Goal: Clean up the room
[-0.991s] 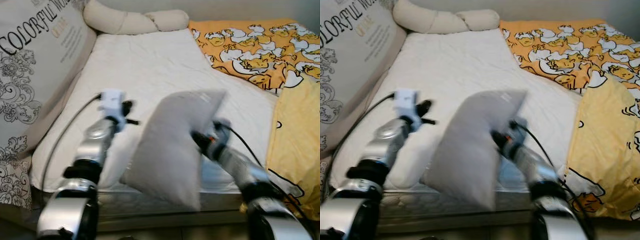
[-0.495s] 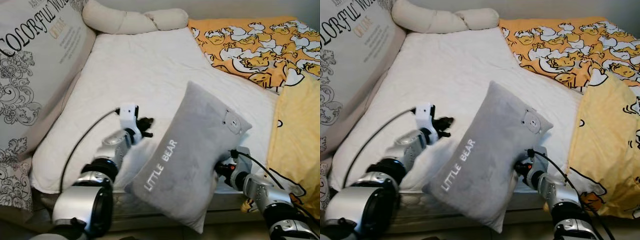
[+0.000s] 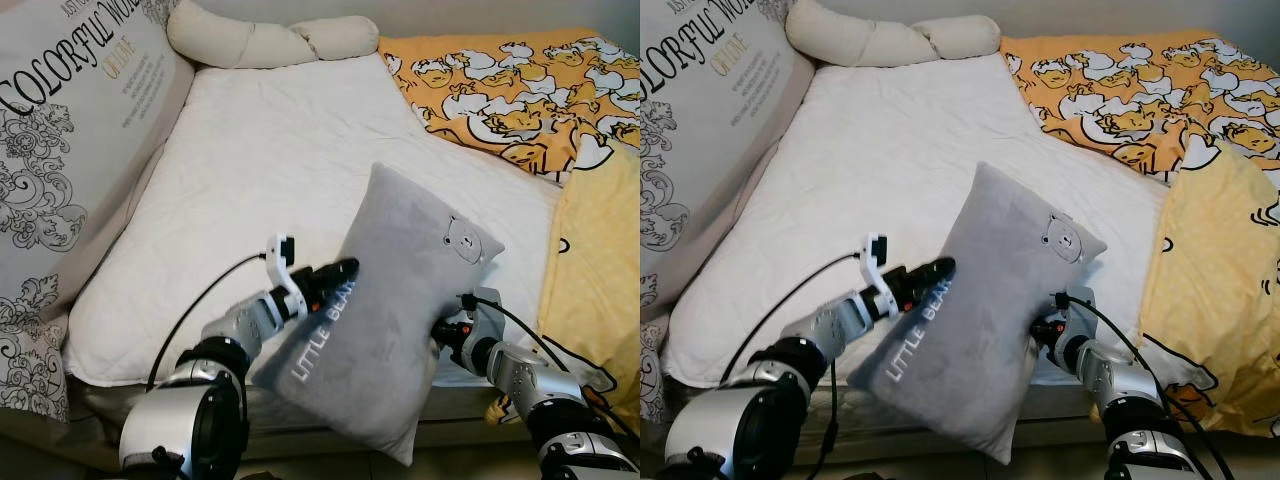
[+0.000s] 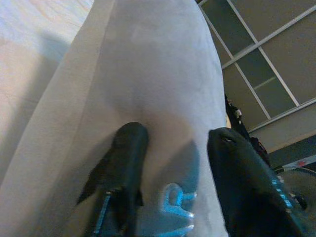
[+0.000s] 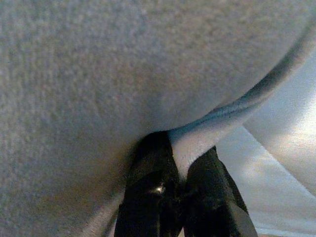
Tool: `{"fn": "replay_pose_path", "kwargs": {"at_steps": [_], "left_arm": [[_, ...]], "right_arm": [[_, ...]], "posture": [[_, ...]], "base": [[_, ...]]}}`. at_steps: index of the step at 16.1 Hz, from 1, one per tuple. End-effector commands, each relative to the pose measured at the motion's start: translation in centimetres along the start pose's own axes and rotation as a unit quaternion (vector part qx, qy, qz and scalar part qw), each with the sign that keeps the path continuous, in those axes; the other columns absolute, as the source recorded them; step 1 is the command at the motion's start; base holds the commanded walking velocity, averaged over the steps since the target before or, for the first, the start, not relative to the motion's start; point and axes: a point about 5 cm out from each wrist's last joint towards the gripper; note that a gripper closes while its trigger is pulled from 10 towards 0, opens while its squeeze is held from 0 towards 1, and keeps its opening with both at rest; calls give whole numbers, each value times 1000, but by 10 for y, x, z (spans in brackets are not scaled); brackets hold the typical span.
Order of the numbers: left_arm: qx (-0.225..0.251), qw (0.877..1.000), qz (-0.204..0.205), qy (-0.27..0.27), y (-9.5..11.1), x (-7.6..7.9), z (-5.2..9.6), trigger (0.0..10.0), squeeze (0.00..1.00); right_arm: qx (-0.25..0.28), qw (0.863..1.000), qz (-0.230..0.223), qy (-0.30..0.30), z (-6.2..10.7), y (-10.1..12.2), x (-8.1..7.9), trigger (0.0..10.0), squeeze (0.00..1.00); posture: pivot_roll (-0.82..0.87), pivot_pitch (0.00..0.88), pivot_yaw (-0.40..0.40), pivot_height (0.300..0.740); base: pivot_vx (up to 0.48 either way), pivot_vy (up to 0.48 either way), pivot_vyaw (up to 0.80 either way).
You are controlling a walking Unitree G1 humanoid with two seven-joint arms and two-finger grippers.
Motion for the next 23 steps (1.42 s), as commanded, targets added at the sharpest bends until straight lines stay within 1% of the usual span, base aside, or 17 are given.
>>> {"fn": "replay_pose_path", "kwargs": {"at_steps": [1,2,4,5,8,9,11,12,13,14,15,16,17,18,19,21,23], "left_arm": [[-11,1000,-6,-9,-5,2,-1,10000,1000],[-12,1000,-7,-10,-6,2,-1,10000,1000],[-26,997,-62,34,-9,-1,-2,10000,1000],[-29,995,-78,49,-9,-3,-1,10000,1000],[-36,991,-98,89,-10,-8,1,10000,1000],[-37,988,-108,107,-11,-9,1,10000,1000],[-50,982,-132,125,-14,-11,2,10000,1000],[-53,983,-130,120,-16,-9,1,10000,1000],[-51,987,-116,104,-18,-6,-1,10000,1000],[-66,992,-99,38,-26,5,-6,10000,1000],[-99,989,-109,-25,-39,16,-10,10000,1000],[-114,985,-115,-50,-46,22,-11,10000,1000],[-120,983,-129,-47,-48,23,-13,4510,267],[-122,982,-138,-43,-49,23,-14,1294,0],[-123,982,-141,-32,-48,23,-15,0,0],[-123,982,-143,-26,-46,23,-16,0,0],[-104,985,-133,-24,-40,23,-17,0,0]], "right_arm": [[7,1000,2,9,-4,5,-8,0,0],[7,1000,2,10,-4,5,-8,0,0],[7,1000,6,16,-5,7,-11,0,0],[7,1000,6,17,-5,7,-12,0,0],[8,1000,7,20,-6,9,-13,0,0],[9,1000,7,21,-6,10,-14,0,0],[9,1000,7,22,-6,11,-14,0,0],[10,1000,7,22,-6,11,-14,0,0],[10,1000,7,22,-6,12,-14,0,0],[10,1000,8,23,-7,12,-16,0,0],[10,1000,8,26,-8,13,-18,0,0],[10,1000,9,28,-8,13,-19,0,0],[10,999,10,33,-9,14,-21,0,0],[10,999,11,35,-9,14,-22,0,0],[10,999,12,40,-10,14,-24,0,0],[10,999,13,43,-10,14,-26,0,0],[12,999,13,49,-11,14,-28,0,0]], "posture": [[-125,0,78,740],[-125,0,78,740],[-130,0,76,740],[-131,0,76,740],[-135,0,76,740],[-135,0,76,740],[-134,0,74,740],[-133,0,72,740],[-132,0,71,740],[-131,0,69,740],[-131,0,67,740],[-132,0,66,740],[-130,0,65,740],[-130,0,65,740],[-129,0,66,740],[-128,0,68,740],[-126,0,70,740]], "base": [[0,0,0],[0,0,0],[0,0,0],[0,0,0],[0,0,0],[0,0,0],[0,0,0],[0,0,0],[0,0,0],[0,0,0],[0,0,0],[0,0,0],[0,0,0],[0,0,0],[0,0,0],[0,0,0],[0,0,0]]}}
Point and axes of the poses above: a point about 5 cm out from each wrist's last joint towards the gripper, its own z axis pointing back from the gripper into the wrist, its own y axis along the axis of the wrist's last joint, x = y × z, and after that the axes turned 14 degrees about -z, right-handed
